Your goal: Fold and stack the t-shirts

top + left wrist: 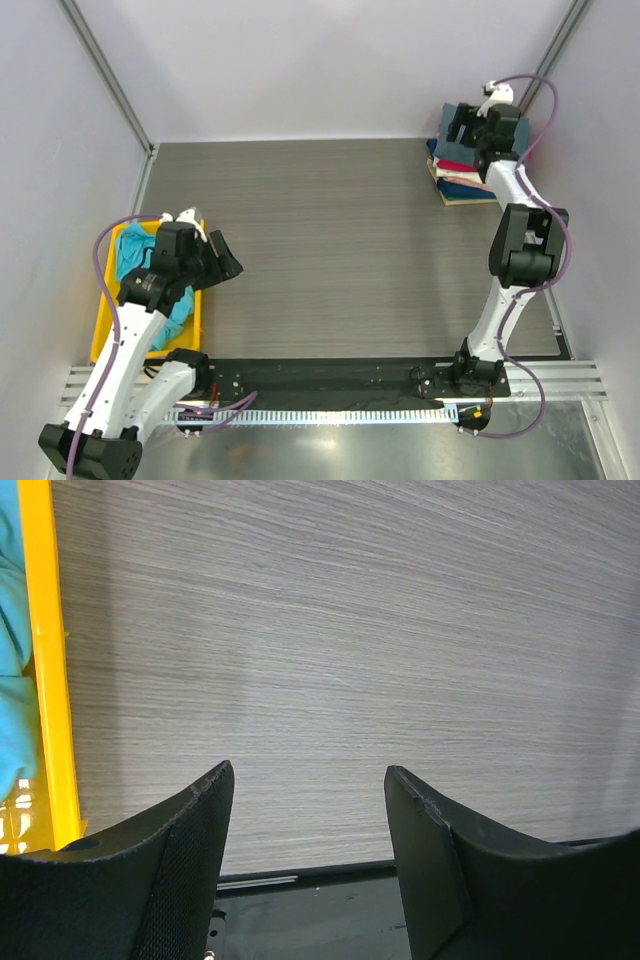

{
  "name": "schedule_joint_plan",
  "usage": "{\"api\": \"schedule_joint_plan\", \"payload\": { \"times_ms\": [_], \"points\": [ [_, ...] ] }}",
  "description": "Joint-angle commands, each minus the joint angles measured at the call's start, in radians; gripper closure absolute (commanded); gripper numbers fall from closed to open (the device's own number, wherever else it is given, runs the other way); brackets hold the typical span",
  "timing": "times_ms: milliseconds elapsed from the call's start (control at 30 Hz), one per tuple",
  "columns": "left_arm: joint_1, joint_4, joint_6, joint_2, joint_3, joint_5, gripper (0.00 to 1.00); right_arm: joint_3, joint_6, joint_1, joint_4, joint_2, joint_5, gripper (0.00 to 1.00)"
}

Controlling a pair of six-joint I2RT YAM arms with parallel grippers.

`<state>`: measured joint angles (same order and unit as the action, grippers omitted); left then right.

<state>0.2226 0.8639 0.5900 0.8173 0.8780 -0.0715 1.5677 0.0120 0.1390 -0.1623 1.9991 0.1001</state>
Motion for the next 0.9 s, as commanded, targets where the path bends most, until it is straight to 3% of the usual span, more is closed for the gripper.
{"api": "schedule_joint_plan", "payload": {
  "times_ms": [0, 100, 200, 267, 300, 333, 400, 600, 700, 867],
  "points": [
    [0.004, -0.039, -0.009, -0.021, -0.001, 0.009, 0.36, 0.169, 0.118, -0.025, 0.033, -0.147, 0.061, 0.15],
    [0.003, -0.037, -0.007, -0.029, -0.001, 0.021, 0.36, 0.190, 0.264, -0.074, 0.075, -0.238, 0.107, 0.00],
    [0.004, -0.037, -0.007, -0.033, 0.003, 0.027, 0.32, 0.108, 0.359, -0.212, 0.191, -0.354, 0.121, 0.00],
    [0.001, -0.036, -0.006, -0.040, 0.003, 0.041, 0.25, -0.010, 0.356, -0.367, 0.253, -0.458, 0.041, 0.00],
    [0.001, -0.032, -0.006, -0.040, 0.006, 0.045, 0.16, -0.074, 0.356, -0.425, 0.251, -0.498, -0.002, 0.00],
    [0.001, -0.031, -0.010, -0.040, 0.012, 0.052, 0.09, -0.206, 0.362, -0.555, 0.244, -0.541, -0.090, 0.00],
    [-0.003, -0.013, -0.007, -0.040, 0.019, 0.097, 0.00, -0.373, 0.387, -0.671, 0.250, -0.632, -0.180, 0.00],
    [-0.034, -0.006, 0.011, -0.056, 0.030, 0.199, 0.00, -0.752, 0.608, -0.953, 0.225, -0.801, -0.226, 0.00],
    [-0.040, -0.011, 0.043, -0.087, 0.003, 0.301, 0.00, -0.851, 0.678, -1.067, 0.202, -0.859, -0.226, 0.00],
    [-0.040, 0.056, 0.088, -0.077, 0.025, 0.466, 0.00, -0.949, 0.746, -1.156, 0.211, -0.840, -0.201, 0.00]
  ]
}}
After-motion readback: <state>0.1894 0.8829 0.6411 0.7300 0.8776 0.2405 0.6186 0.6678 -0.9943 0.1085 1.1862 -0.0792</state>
